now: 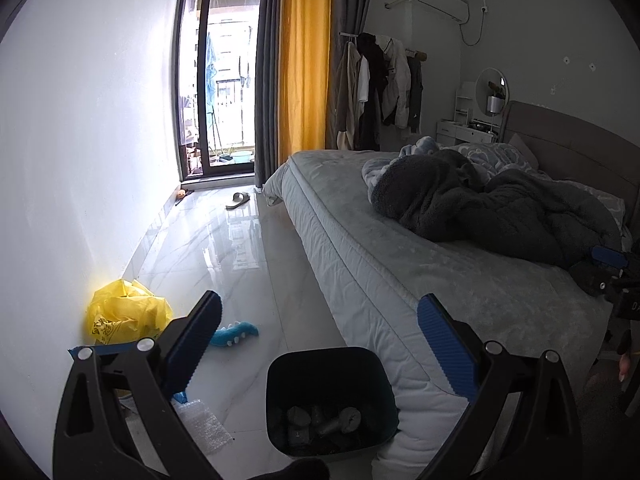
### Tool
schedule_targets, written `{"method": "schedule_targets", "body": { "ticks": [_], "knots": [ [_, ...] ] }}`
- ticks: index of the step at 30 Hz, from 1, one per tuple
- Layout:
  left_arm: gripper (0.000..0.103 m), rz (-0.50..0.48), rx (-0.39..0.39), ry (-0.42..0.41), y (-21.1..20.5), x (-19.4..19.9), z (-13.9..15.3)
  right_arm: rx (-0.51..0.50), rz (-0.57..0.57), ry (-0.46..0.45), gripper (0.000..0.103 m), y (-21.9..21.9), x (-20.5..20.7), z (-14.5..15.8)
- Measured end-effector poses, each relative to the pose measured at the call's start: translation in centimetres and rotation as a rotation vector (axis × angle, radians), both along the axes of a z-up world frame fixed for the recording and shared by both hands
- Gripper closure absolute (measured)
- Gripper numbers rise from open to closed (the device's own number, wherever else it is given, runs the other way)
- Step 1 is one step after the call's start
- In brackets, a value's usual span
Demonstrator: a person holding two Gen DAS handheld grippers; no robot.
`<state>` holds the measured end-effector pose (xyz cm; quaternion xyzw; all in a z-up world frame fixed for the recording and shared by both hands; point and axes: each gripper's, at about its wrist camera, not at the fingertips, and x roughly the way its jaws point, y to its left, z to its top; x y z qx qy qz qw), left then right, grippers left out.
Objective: Collect trash
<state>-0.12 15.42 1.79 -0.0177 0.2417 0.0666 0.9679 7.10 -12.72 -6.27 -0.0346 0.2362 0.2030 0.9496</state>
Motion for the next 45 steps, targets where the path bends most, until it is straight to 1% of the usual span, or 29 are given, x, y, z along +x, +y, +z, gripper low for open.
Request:
{"method": "schedule_targets", "body": {
  "ticks": [3,7,10,12,16,21,24,29,45],
  "knots": [
    [0.003,-0.01,-0.012,0.02,-0.6,-0.3,-0.7,0.006,-0.016,-0.001,0.003,-2.1,-1.2,-0.2],
    [0.003,-0.027,-0.012,0.036,-1.5,-0.9,-1.9,-0.035,-0.047,-0.009,0.004,-3.7,-3.0,-0.7],
    [0.003,-0.048,0.002,0.029,-2.4,-1.4,-2.6,-0.011,-0.066,-0.008,0.003,-5.0,-3.9,-1.4],
    [0.003,-0.044,0.001,0.015,-2.5,-1.7,-2.6,0.015,-0.069,-0.023,0.003,-5.8,-4.3,-1.3],
    [0.003,-0.043,0.01,0.003,-2.7,-2.2,-2.3,0.028,-0.057,-0.027,0.003,-6.0,-4.5,-1.4],
    [0.003,-0.037,-0.007,-0.007,-2.3,-2.3,-2.0,0.075,-0.03,-0.038,0.003,-6.4,-4.9,-1.2],
    [0.003,-0.043,0.0,-0.012,-2.5,-2.4,-2.0,0.071,-0.02,-0.045,0.003,-6.2,-5.1,-1.2],
    [0.003,-0.051,-0.012,-0.011,-2.5,-2.3,-2.0,0.074,-0.02,-0.044,0.003,-6.1,-5.3,-1.2],
    [0.003,-0.062,0.014,-0.007,-2.9,-2.3,-2.2,0.089,-0.019,-0.033,0.003,-6.4,-5.0,-1.3]
  ]
}}
